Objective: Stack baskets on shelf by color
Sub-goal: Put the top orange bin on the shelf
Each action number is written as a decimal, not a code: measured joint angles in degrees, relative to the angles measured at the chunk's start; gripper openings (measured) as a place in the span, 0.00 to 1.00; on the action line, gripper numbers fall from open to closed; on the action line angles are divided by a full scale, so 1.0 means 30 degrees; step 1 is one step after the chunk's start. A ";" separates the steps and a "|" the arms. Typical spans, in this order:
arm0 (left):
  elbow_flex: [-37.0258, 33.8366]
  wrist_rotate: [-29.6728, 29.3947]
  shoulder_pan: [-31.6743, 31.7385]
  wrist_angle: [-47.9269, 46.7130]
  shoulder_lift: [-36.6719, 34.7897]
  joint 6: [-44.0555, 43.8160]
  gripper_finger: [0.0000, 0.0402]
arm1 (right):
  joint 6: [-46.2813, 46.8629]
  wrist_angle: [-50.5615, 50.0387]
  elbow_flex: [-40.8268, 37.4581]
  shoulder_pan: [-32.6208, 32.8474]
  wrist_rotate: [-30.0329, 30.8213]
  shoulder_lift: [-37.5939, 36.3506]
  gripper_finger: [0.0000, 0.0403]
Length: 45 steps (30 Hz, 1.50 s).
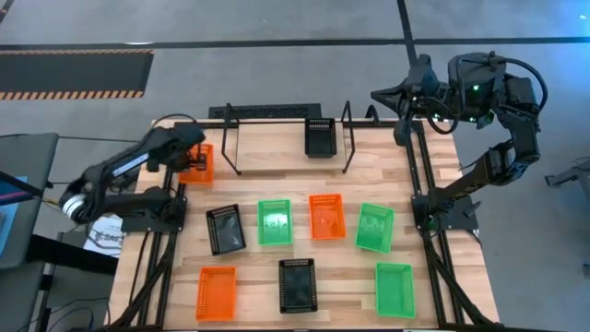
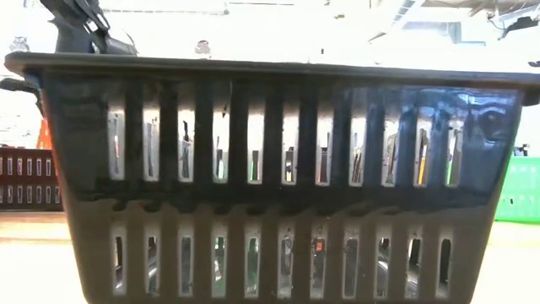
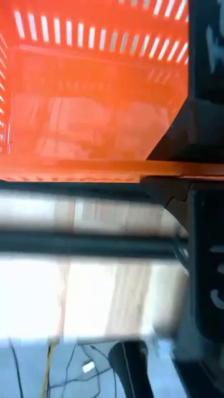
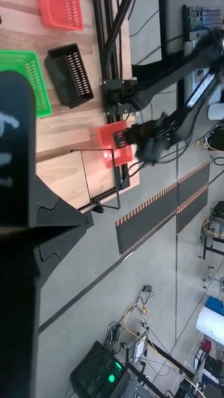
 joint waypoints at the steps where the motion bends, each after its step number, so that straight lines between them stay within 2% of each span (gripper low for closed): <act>1: 0.0278 -0.0177 0.0000 -0.0684 -0.0816 -0.0424 0.00 | 0.0000 0.0054 0.0000 0.0000 0.0000 0.0000 0.01; 4: 0.1225 -0.0224 -0.0027 -0.1322 -0.3524 -0.1355 0.00 | 0.0000 0.0090 0.0000 0.0000 0.0000 0.0000 0.01; 10: 0.3478 0.0639 -0.0431 0.0089 -0.8062 -0.2307 0.00 | 0.0000 0.0186 0.0000 0.0000 0.0006 0.0000 0.01; 14: 0.5340 0.1347 -0.0878 0.2207 -0.9655 -0.2256 0.00 | 0.0008 0.0217 0.0000 -0.0010 0.0008 0.0000 0.01; 17: 0.6514 0.1991 -0.1265 0.4267 -0.9712 -0.1726 0.00 | 0.0130 0.0224 0.0000 -0.0022 0.0015 0.0000 0.01; 20: 0.7252 0.2610 -0.1774 0.6543 -0.9107 -0.0924 0.00 | 0.0551 0.0232 0.0000 -0.0022 0.0077 0.0000 0.01; 25: 0.7484 0.4022 -0.3114 1.0638 -0.6825 0.0331 0.00 | 0.0727 0.0232 0.0000 -0.0060 0.0132 0.0000 0.01; 30: 0.7499 0.6650 -0.4972 1.5369 -0.3399 0.1505 0.00 | 0.1349 0.0224 0.0000 -0.0592 0.0510 0.0004 0.01; 35: 0.7501 0.7872 -0.6609 1.9198 -0.0156 0.2088 0.00 | 0.2336 0.0051 0.0000 -0.1288 0.1683 0.0007 0.01; 41: 0.7506 0.8200 -0.7455 1.9455 0.2962 0.1976 0.00 | 0.2696 0.0050 -0.0001 -0.1852 0.1698 0.0007 0.01; 45: 0.7506 0.6168 -0.8019 1.8787 0.4932 0.1550 0.00 | 0.2531 0.0037 -0.0245 -0.1916 0.1691 0.0005 0.01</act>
